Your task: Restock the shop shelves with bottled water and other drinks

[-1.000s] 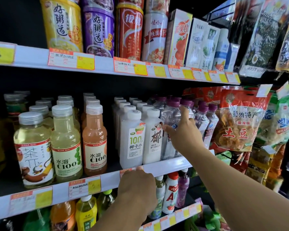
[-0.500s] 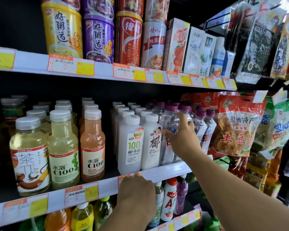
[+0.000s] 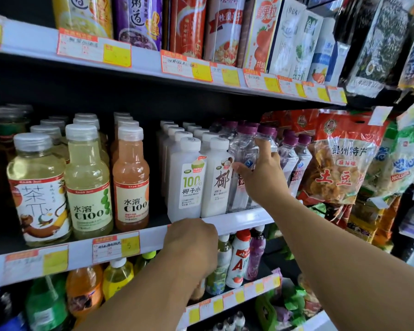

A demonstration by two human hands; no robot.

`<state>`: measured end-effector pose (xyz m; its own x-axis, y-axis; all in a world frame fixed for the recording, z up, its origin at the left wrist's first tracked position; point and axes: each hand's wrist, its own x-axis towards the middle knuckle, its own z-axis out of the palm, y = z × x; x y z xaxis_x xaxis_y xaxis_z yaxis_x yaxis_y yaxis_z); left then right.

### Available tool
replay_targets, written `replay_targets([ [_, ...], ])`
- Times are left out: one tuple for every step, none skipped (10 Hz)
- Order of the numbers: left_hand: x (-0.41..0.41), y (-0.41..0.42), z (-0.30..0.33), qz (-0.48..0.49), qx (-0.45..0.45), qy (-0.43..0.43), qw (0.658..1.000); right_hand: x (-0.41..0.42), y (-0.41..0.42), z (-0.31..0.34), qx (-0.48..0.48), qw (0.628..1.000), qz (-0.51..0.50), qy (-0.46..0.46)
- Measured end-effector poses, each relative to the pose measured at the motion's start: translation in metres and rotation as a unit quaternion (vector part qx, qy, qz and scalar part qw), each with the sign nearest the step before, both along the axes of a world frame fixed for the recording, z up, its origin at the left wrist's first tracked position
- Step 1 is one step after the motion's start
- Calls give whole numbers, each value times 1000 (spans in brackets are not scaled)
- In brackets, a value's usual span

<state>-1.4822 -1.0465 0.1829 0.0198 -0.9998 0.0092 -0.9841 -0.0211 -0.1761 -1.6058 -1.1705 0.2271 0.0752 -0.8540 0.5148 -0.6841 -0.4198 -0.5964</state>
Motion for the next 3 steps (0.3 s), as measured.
replay_targets([
  [-1, 0, -2, -7, 3, -7, 1000, 1, 2, 1, 6, 1000, 1, 8],
  [-1, 1, -3, -10, -8, -11, 1000, -6, 4, 3, 20, 999, 16, 19],
  [-6, 5, 2, -10, 1, -2, 1000, -27, 24, 4, 28, 999, 38, -12],
])
